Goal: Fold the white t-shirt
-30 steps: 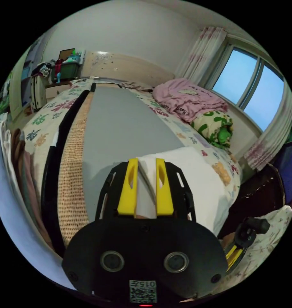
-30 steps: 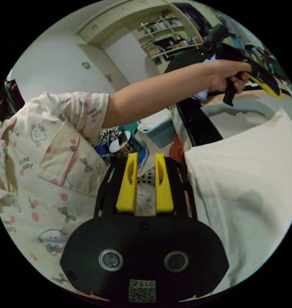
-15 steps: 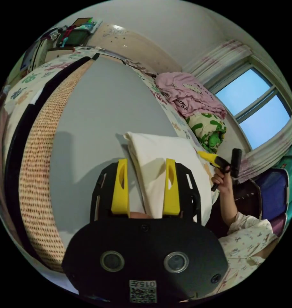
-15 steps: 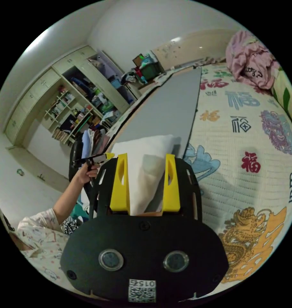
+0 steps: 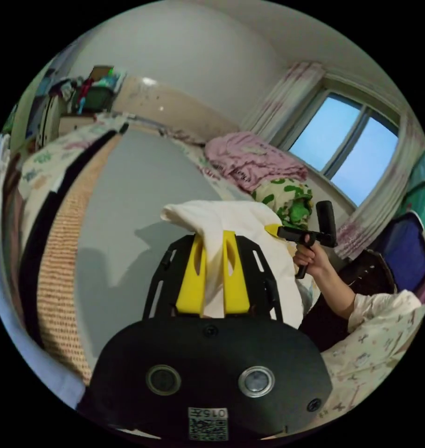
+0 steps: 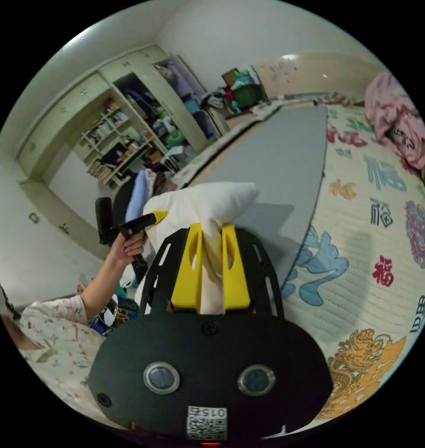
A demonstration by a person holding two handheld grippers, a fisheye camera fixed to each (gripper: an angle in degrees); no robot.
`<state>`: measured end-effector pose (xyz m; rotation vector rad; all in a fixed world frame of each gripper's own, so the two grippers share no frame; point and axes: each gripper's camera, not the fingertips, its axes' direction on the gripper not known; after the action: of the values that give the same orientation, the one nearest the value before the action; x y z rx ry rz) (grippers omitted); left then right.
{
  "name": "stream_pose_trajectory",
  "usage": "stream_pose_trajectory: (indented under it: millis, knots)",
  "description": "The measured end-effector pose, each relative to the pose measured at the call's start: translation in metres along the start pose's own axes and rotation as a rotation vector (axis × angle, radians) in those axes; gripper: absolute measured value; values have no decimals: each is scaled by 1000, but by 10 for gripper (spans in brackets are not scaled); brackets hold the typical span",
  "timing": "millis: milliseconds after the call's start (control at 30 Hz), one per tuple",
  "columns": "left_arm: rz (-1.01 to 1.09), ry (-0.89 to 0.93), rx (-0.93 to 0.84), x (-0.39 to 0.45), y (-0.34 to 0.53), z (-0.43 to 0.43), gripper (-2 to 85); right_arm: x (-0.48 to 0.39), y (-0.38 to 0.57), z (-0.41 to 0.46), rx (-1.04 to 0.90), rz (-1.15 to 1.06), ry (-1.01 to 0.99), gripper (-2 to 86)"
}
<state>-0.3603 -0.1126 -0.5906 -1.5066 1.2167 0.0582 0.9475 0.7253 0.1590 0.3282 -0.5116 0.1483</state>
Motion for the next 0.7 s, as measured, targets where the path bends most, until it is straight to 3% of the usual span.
stream_pose_trajectory:
  millis: [200,300,367,567,700]
  knots:
    - [138,-17,383,105,118,-228,56,-53,106,-97,156,-414,-204,67]
    - [177,-125,563,168,199,-356,56,-83,142,-105,145,-609,-389,66]
    - [222,-309,676,228,265,-447,56,-99,162,-93,119,-696,-520,66]
    - [152,-949,735,330,390,-581,56,-158,248,7,-18,-869,-808,65]
    - [35,-1106,736,331,442,-618,56,-169,318,88,-143,-870,-910,65]
